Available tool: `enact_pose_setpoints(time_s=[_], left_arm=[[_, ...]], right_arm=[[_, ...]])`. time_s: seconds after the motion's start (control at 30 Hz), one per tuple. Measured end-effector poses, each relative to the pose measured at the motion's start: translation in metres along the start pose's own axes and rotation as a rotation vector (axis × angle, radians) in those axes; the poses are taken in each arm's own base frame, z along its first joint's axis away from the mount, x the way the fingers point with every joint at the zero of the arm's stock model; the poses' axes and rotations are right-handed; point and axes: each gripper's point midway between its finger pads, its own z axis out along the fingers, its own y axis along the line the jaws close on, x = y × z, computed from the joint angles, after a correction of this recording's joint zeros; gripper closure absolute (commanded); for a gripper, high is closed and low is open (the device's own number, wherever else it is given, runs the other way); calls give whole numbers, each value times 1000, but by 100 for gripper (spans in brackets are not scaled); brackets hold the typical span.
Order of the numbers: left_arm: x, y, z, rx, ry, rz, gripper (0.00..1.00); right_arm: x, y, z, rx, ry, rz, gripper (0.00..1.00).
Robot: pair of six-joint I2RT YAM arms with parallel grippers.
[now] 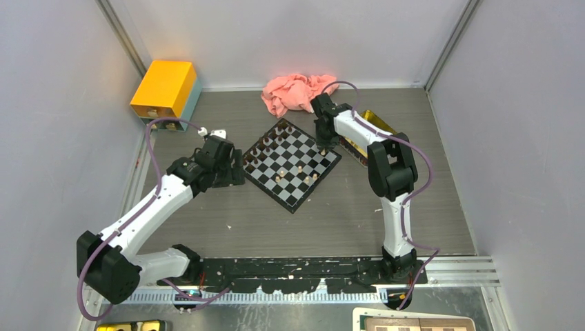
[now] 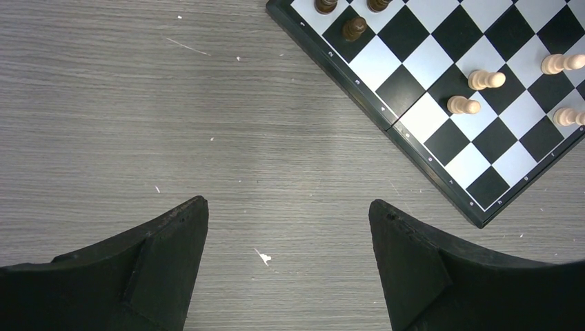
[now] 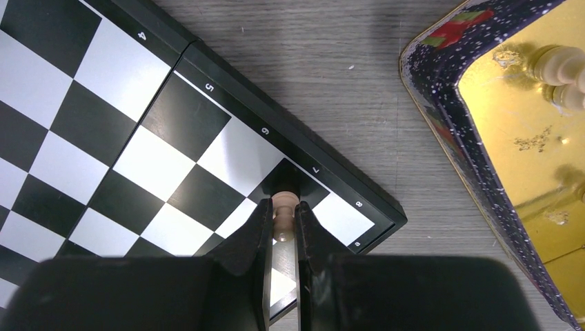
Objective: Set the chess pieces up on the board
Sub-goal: Place the chess piece on the chessboard.
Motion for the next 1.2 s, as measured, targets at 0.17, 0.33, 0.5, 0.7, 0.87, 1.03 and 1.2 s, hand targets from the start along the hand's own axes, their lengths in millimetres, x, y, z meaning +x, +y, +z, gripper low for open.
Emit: enact_pose_setpoints(time_s=[0.17,0.33,0.5,0.7,0.87,1.03,1.2], left_arm=[[0,0,0,1,-1,0,13],[-2,-2,0,8,-7,-1,12],[-2,-2,1,12,-5,1,9],[-1,-2,1,17,0,10,5],[-2,-2,1,17,0,11,1],[-2,-2,1,18,-1,10,0],[-3,-2,-1,23,-9,8,0]], right_arm=[[0,0,0,0,0,0,85],[0,0,0,0,0,0,72],[1,1,0,-1,2,-1,67],[0,1,-1,-5,3,-6,61],[-1,3,-3,-10,2,-16,58],[0,7,-10,-15,-3,-34,56],[6,17,-34,-30,-33,-63,54]])
